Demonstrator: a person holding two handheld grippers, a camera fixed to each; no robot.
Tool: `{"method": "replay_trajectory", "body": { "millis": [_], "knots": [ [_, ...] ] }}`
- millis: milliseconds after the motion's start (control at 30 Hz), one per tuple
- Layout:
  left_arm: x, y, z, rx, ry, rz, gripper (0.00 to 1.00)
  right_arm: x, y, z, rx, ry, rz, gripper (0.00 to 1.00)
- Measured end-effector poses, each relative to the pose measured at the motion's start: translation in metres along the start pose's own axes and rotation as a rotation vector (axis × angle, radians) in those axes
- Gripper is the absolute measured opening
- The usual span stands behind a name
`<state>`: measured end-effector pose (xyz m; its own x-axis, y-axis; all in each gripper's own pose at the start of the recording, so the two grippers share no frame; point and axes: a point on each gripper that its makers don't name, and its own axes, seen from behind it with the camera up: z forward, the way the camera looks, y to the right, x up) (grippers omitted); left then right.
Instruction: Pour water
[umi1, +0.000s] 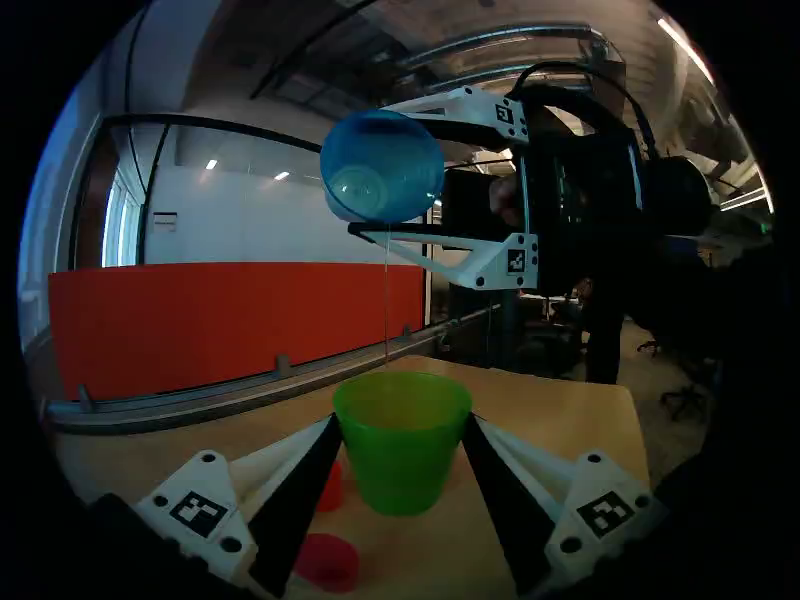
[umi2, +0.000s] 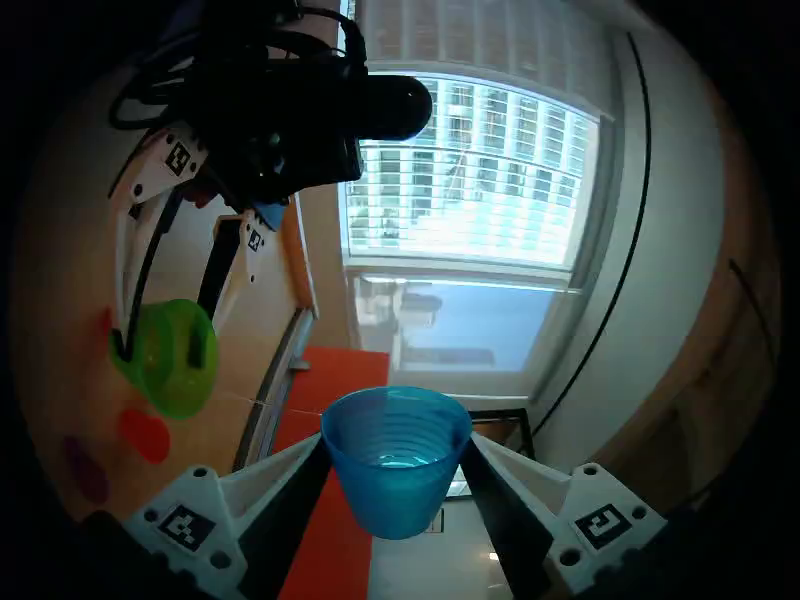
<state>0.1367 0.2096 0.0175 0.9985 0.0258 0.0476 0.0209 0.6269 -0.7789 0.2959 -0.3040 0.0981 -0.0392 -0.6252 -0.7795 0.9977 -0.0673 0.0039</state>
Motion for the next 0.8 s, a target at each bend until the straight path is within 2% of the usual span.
{"method": "replay_trajectory", "body": {
  "millis": [300,500,800],
  "knots": [
    [0.002,0.001,-0.001,0.001,0.001,0.002,0.85,-0.002,-0.001,-0.003,0.008,-0.004,0.053,0.88],
    [0.004,0.001,-0.002,0.004,0.004,0.004,0.85,-0.001,-0.002,-0.007,0.014,0.001,0.136,0.88],
    [0.006,-0.001,-0.005,0.013,0.009,0.014,0.85,0.01,-0.012,-0.011,0.041,0.037,0.401,0.88]
  ]
}}
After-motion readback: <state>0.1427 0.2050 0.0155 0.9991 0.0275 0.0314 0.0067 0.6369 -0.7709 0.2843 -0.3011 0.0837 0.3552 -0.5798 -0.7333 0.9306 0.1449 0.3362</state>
